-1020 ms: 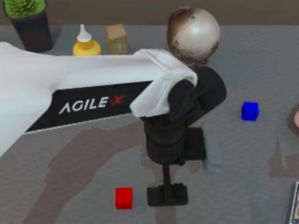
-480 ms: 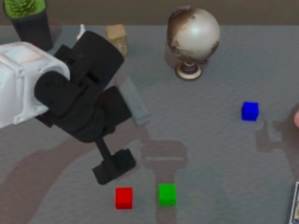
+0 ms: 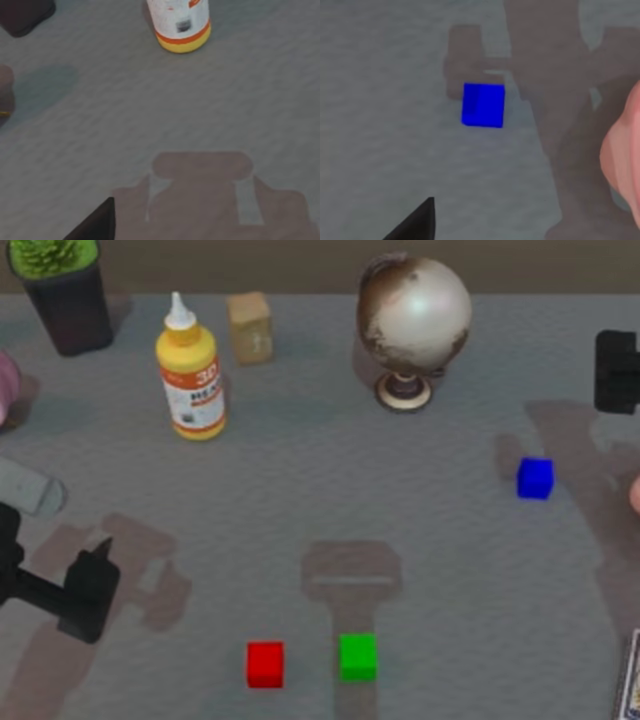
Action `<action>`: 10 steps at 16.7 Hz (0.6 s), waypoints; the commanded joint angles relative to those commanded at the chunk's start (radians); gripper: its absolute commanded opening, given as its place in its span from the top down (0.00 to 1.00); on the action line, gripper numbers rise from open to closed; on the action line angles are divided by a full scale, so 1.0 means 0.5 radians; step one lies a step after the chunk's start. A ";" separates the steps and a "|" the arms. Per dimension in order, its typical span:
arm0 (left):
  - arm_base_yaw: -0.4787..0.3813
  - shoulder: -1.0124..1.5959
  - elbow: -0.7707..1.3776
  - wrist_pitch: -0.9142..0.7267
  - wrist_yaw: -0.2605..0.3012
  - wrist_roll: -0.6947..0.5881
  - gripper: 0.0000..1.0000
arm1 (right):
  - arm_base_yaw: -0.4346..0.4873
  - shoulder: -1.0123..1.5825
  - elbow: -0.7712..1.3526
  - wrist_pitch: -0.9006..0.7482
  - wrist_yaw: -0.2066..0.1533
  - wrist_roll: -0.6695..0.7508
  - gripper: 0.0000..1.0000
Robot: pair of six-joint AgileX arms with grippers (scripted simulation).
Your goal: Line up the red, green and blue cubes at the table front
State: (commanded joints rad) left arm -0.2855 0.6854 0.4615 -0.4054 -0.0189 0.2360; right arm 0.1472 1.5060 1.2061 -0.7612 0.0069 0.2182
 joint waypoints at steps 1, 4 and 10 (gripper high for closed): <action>0.083 -0.192 -0.137 0.094 0.001 -0.058 0.00 | 0.019 0.197 0.159 -0.105 0.001 0.029 0.00; 0.294 -0.664 -0.477 0.353 0.008 -0.212 0.00 | 0.070 0.736 0.608 -0.384 0.001 0.111 0.00; 0.568 -1.261 -0.869 0.740 0.032 -0.433 0.00 | 0.138 1.467 1.247 -0.738 -0.004 0.226 0.00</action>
State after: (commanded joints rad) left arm -0.0014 0.0549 0.0270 -0.0355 -0.0029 0.0194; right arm 0.2163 2.2397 1.8295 -1.1303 0.0049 0.3311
